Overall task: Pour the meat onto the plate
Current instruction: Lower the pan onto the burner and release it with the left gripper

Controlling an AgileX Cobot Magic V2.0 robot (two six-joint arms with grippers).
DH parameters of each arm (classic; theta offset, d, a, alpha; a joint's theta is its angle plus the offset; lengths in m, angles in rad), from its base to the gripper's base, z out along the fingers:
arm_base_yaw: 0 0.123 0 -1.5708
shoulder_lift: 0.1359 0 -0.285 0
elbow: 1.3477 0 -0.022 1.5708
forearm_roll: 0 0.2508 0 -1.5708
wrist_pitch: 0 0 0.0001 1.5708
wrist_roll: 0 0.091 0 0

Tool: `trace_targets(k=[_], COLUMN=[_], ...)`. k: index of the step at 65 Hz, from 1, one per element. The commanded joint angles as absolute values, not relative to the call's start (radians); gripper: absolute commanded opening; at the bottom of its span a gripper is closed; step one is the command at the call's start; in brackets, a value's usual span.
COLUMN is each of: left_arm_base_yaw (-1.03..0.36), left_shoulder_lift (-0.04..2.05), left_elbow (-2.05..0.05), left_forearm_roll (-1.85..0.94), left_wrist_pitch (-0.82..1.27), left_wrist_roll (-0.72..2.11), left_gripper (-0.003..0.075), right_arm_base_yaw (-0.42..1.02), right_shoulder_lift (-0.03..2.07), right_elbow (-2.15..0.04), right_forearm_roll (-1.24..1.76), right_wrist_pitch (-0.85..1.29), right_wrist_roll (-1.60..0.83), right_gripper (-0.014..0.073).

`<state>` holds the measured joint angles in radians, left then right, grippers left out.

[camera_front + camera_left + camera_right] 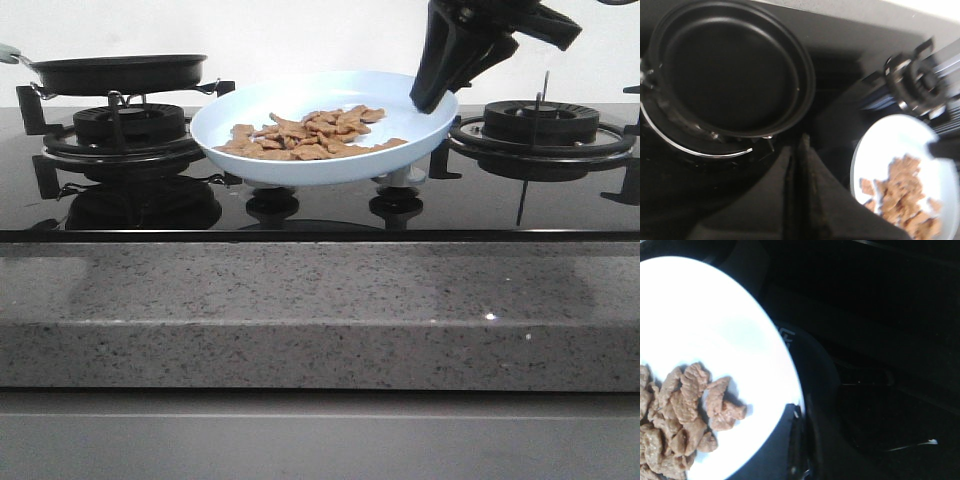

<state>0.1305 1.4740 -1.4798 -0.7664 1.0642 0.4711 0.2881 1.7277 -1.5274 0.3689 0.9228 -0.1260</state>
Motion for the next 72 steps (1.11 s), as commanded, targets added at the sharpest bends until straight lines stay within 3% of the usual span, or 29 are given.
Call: trace_targets(k=[1, 19, 31, 51, 72], left_arm_base_yaw=[0.025, -0.256, -0.371, -0.396, -0.396], left_shoulder_lift=[1.356, 1.136, 0.993, 0.794, 0.67], left_elbow=[-1.489, -1.216, -0.986, -0.709, -0.625], left_forearm_roll=[-0.629, -0.214, -0.025, 0.058, 0.068], left_wrist_pitch=[0.938, 0.63, 0.474, 0.327, 0.237], left_wrist_roll=[0.381, 0.136, 0.0, -0.087, -0.084], left_gripper=[-0.002, -0.002, -0.002, -0.002, -0.002], right_arm_base_yaw=[0.289, 0.289, 0.289, 0.289, 0.289], right_shoulder_lift=[1.672, 1.672, 1.672, 1.672, 1.672], right_elbow=[-1.552, -1.552, -1.552, -1.552, -1.552], right_forearm_roll=[0.398, 0.398, 0.398, 0.398, 0.398], right_wrist_pitch=[0.889, 0.889, 0.889, 0.889, 0.889], right_wrist_roll=[-0.136, -0.136, -0.136, -0.136, -0.136], right_gripper=[-0.0061, -0.0061, -0.0061, -0.0061, -0.0061])
